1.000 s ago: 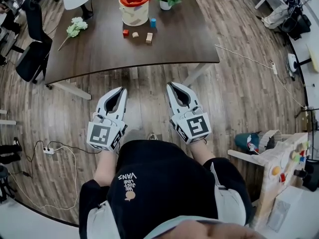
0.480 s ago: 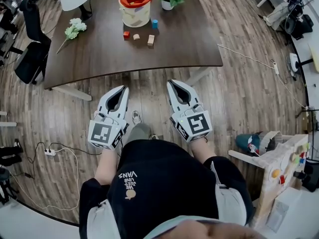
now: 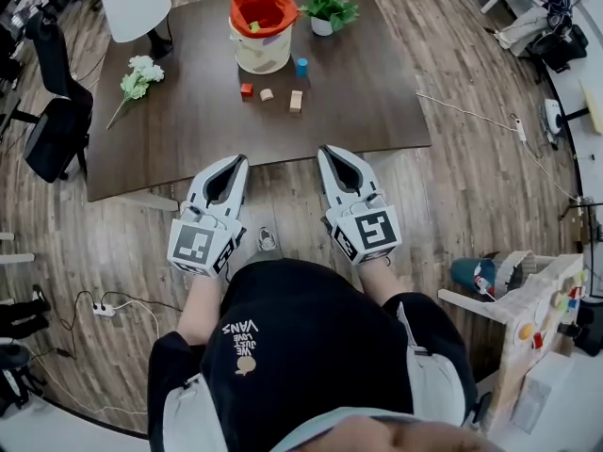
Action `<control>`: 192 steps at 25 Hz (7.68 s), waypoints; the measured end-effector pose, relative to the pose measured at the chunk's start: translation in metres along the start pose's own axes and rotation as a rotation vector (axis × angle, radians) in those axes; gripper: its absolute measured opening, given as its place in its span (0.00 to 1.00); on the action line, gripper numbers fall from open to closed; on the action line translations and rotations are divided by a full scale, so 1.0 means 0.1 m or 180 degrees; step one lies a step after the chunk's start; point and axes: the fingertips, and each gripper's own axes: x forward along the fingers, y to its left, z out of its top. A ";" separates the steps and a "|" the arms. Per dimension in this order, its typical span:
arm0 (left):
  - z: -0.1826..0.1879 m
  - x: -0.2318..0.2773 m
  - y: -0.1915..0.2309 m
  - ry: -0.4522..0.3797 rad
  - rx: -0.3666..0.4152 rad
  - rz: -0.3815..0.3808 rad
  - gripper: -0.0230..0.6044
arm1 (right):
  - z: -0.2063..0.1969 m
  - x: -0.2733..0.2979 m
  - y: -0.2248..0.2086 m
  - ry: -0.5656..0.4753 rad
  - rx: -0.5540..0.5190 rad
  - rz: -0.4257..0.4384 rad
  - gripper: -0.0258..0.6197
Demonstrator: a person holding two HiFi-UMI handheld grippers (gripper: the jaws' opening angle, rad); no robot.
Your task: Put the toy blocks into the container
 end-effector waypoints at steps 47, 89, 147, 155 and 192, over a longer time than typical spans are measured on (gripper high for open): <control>0.04 2.21 1.50 0.0063 -0.0130 0.0129 0.05 | 0.03 2.38 -1.47 0.0086 -0.0066 0.0355 0.07; -0.05 2.21 1.75 0.0114 -0.0208 -0.0165 0.05 | -2.03 2.79 -1.27 0.2298 -0.0600 0.1298 0.31; -0.04 2.13 1.90 0.0062 -0.0255 -0.0069 0.05 | -0.72 2.75 -1.31 0.0863 0.0058 0.1077 0.15; 0.01 2.13 1.85 0.0028 -0.0218 -0.0118 0.05 | -0.14 2.70 -1.37 0.0320 0.0353 0.1013 0.15; -0.07 2.07 2.00 0.0044 -0.0325 0.0116 0.05 | -0.78 4.10 -1.62 0.1619 -0.0485 0.0880 0.15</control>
